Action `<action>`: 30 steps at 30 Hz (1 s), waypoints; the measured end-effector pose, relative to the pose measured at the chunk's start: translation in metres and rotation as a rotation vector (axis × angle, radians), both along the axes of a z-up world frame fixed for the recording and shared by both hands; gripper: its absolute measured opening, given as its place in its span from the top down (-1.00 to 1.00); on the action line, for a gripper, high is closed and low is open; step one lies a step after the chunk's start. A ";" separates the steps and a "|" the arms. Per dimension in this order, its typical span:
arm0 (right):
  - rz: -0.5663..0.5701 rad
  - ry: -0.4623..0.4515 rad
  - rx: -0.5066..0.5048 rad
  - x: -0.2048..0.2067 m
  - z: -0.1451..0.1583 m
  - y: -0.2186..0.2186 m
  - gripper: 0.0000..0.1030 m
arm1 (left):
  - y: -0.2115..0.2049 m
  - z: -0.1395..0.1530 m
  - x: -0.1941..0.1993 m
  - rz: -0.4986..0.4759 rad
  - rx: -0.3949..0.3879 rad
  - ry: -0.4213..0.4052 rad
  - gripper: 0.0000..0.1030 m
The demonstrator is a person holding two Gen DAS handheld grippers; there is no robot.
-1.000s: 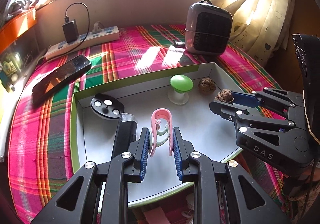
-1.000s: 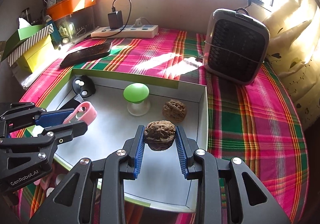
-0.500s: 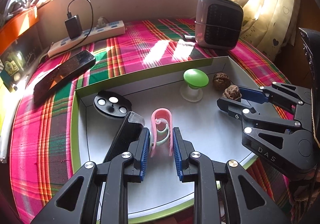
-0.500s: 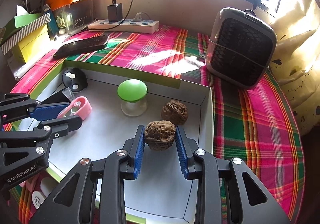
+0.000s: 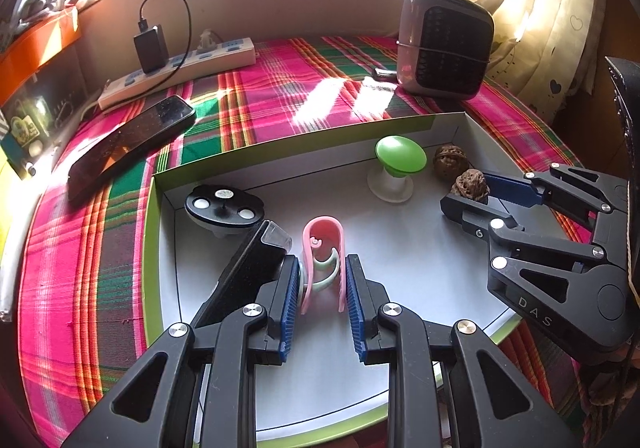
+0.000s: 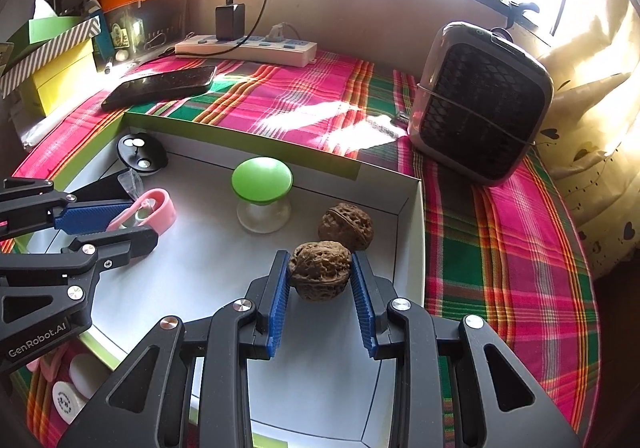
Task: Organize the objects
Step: 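Lower the hair clip into the box and open the left gripper while the right releases the walnut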
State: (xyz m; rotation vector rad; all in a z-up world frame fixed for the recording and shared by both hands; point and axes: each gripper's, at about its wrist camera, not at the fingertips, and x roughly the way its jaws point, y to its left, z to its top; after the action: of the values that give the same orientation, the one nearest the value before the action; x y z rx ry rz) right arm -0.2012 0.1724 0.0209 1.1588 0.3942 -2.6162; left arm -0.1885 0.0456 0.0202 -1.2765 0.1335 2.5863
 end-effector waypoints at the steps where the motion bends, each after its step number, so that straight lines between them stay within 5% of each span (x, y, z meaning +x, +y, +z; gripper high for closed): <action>1: -0.001 0.001 0.001 0.000 0.000 0.000 0.38 | 0.000 0.000 0.000 -0.001 -0.004 0.001 0.58; 18: 0.002 0.008 0.016 0.002 -0.001 -0.003 0.37 | 0.000 0.000 0.000 0.004 -0.001 -0.005 0.38; 30: 0.000 0.018 -0.009 0.007 0.002 -0.002 0.12 | -0.001 0.001 0.005 -0.002 0.004 0.001 0.25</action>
State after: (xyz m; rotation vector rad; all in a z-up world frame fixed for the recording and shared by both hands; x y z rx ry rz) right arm -0.1943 0.1707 0.0234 1.1337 0.3859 -2.6278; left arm -0.1837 0.0449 0.0212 -1.2729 0.1302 2.5845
